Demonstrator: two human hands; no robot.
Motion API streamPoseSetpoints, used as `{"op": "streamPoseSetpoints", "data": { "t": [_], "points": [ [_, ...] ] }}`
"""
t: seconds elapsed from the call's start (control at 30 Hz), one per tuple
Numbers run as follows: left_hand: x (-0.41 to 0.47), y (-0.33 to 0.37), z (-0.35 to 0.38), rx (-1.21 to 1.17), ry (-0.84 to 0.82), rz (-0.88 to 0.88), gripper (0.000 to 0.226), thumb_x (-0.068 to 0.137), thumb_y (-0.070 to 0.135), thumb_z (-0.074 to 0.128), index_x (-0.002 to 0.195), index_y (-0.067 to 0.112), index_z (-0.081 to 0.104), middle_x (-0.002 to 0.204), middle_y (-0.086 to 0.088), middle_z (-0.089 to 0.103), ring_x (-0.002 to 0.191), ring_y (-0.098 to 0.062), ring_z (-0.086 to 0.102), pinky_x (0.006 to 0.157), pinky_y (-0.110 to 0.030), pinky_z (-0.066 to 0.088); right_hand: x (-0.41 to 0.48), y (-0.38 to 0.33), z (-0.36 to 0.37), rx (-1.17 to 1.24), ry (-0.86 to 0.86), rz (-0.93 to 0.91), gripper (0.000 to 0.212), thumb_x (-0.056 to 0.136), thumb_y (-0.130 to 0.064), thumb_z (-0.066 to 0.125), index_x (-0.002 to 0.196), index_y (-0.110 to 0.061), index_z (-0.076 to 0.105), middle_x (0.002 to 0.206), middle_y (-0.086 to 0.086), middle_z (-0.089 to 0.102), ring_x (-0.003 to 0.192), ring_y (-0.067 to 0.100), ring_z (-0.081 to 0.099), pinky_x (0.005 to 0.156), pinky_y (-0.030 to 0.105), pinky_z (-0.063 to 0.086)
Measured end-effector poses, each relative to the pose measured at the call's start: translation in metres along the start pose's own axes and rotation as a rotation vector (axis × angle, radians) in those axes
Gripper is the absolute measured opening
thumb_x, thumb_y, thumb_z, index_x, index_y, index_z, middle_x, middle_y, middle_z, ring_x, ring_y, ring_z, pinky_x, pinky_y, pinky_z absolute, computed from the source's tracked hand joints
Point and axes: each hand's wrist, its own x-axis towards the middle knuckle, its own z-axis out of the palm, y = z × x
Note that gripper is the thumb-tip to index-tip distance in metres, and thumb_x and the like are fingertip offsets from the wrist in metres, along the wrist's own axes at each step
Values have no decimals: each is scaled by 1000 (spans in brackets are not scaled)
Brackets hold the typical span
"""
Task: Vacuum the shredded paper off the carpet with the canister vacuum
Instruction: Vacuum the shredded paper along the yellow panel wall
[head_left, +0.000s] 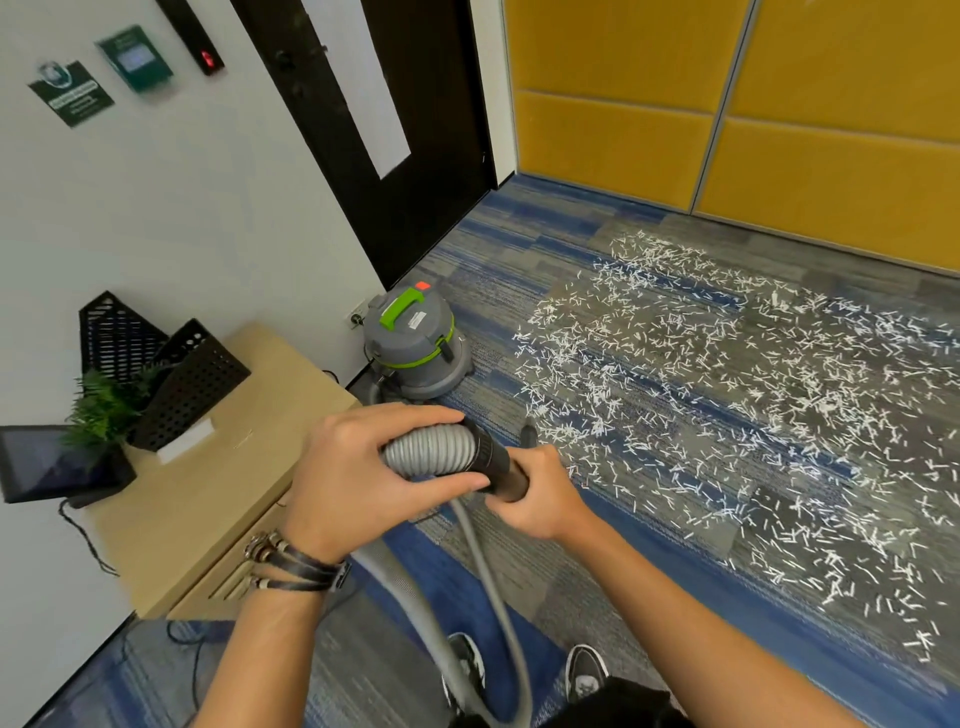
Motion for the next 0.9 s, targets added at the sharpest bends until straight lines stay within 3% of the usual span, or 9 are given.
{"op": "streamPoseSetpoints", "data": {
  "t": [0.13, 0.3, 0.4, 0.57, 0.77, 0.9],
  "points": [
    [3, -14, -8, -66, -22, 3, 57, 64, 63, 91, 108, 28, 83, 102, 19, 77, 92, 3, 73, 83, -32, 61, -1, 0, 12, -13, 9, 4, 50, 66, 1, 70, 60, -38, 40, 49, -19, 47, 43, 4, 39, 49, 12, 25],
    [13, -27, -29, -48, 74, 87, 55, 69, 63, 88, 111, 29, 81, 105, 16, 78, 94, 1, 74, 84, -33, 61, 12, -12, 23, -6, 92, -23, 36, 65, -14, 67, 57, -38, 42, 49, -16, 43, 45, 6, 36, 50, 15, 25],
    [21, -43, -35, -51, 112, 87, 54, 69, 62, 88, 111, 28, 81, 107, 16, 77, 96, 0, 74, 86, -35, 62, 31, -19, 29, -32, 86, -15, 24, 66, -19, 67, 59, -30, 46, 49, -14, 42, 45, 7, 35, 50, 18, 26],
    [28, -74, -26, -31, 8, 55, 53, 67, 65, 88, 109, 35, 82, 104, 23, 77, 95, 8, 71, 84, -27, 59, 58, -7, 46, -44, 52, 57, 46, 70, -1, 70, 59, -39, 46, 50, -17, 47, 45, 4, 40, 49, 16, 28],
    [36, -99, -38, -135, -43, 21, 57, 62, 68, 88, 108, 35, 82, 102, 26, 76, 94, 9, 71, 86, -12, 51, 62, -6, 67, -66, 80, 92, 40, 71, -10, 72, 60, -39, 48, 51, -19, 49, 46, 3, 42, 50, 14, 28],
    [37, -101, -52, -162, -16, 73, 58, 63, 66, 89, 108, 31, 82, 103, 24, 76, 93, 6, 72, 86, -13, 52, 57, -15, 75, -18, 126, 32, 33, 67, -13, 68, 61, -37, 46, 51, -19, 47, 45, 3, 39, 50, 15, 27]
  ]
}}
